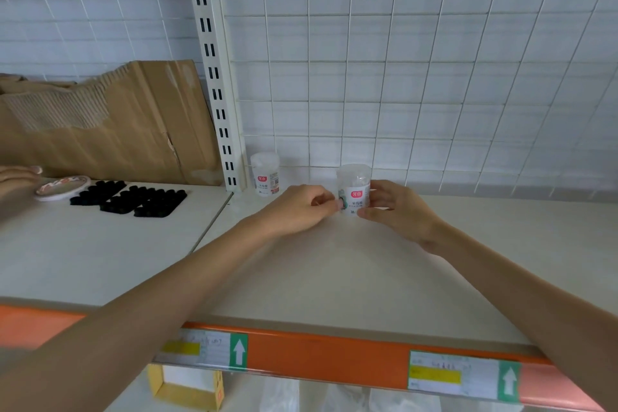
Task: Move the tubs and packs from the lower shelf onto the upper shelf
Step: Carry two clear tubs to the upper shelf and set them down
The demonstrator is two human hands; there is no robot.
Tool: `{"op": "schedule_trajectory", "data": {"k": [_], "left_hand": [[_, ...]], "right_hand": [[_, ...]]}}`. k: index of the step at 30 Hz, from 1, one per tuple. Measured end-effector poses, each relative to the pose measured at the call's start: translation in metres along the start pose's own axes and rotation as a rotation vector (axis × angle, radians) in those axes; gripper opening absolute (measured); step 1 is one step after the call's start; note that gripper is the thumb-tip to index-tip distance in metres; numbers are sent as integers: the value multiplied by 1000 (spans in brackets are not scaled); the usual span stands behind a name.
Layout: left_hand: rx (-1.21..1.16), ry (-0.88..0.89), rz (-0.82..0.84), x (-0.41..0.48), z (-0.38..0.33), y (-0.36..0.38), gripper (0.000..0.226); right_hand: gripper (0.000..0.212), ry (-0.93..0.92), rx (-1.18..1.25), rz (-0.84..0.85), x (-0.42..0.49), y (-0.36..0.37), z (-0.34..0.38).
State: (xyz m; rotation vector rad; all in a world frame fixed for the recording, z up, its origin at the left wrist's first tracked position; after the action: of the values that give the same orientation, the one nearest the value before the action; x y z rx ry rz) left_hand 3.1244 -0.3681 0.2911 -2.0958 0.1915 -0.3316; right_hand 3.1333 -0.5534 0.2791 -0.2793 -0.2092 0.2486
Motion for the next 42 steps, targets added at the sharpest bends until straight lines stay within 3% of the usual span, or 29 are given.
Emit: {"op": "schedule_trajectory", "data": {"k": [4,9,13,24,42], "left_hand": [[309,54,92,-24,19,-9,37],[539,18,18,-49,49,-22,55],[477,-9,-65,-54,61,-24,74],[462,18,-100,-52,66,-22,49],[496,35,-124,-53,63,-21,47]], "right_hand": [[51,11,-14,-8,7,11,4],[52,14,-3,-40,28,38,12],[54,-1,-54,-67,52,66,13],[54,0,-145,-115,78,91,7],[52,59,-279,-128,85,99,4]]}}
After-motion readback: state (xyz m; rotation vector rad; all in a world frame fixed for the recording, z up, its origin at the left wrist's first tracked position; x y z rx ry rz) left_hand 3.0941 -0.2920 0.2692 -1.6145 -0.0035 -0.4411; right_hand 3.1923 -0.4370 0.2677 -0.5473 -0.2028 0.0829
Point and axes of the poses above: each hand's wrist, its own x-axis towards the middle knuckle, its own y-axis out of the palm, z = x × y, the point moved 6 cm from there along x, towards the middle knuckle, and after that the axes turned 7 degrees about x, right-handed, at the moved point
